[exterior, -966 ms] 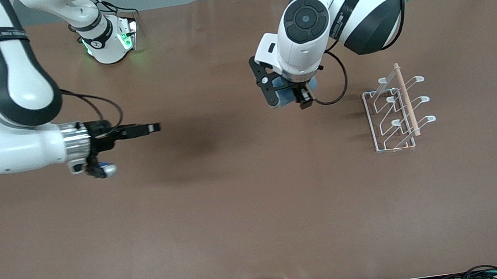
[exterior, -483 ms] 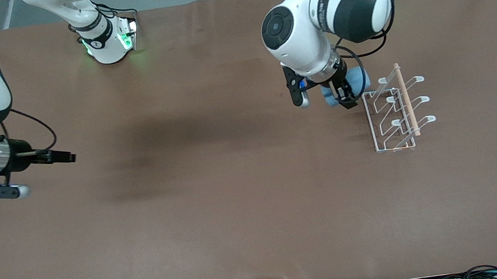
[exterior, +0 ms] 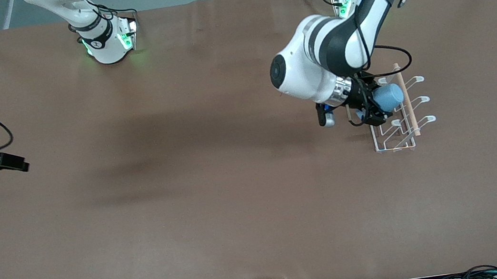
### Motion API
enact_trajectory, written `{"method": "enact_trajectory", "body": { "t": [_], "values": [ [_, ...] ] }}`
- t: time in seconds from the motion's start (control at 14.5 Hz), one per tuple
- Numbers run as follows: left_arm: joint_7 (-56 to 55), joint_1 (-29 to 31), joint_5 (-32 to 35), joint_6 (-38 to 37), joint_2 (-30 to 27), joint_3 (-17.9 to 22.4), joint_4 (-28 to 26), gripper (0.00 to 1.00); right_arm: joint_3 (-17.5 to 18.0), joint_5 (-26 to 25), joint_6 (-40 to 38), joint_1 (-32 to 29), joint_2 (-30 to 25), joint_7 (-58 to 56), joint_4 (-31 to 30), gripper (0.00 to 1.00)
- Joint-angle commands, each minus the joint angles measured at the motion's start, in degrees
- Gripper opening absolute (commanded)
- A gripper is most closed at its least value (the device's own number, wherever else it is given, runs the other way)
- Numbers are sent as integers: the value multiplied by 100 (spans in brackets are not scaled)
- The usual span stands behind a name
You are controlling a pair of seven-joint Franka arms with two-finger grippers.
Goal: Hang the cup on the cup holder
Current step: 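Move the cup with the left gripper onto a hook of the holder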
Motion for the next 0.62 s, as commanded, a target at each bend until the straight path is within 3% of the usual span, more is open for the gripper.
{"method": "enact_trajectory", "body": {
  "t": [0.0, 0.14, 0.48, 0.55],
  "values": [
    [28, 174, 785, -54, 116, -24, -439, 0, 114, -246, -119, -60, -527, -76, -80, 100],
    [18, 210, 1111, -54, 319, -16, -448, 0, 97, -211, -128, -94, -800, -49, -71, 100],
    [1, 412, 1473, -54, 749, -16, -545, 1, 105, -106, -348, -156, -880, 20, -10, 100],
    [-86, 438, 1534, -54, 863, -7, -545, 1, 97, 130, -347, -182, -880, 160, -1, 100]
  ]
}}
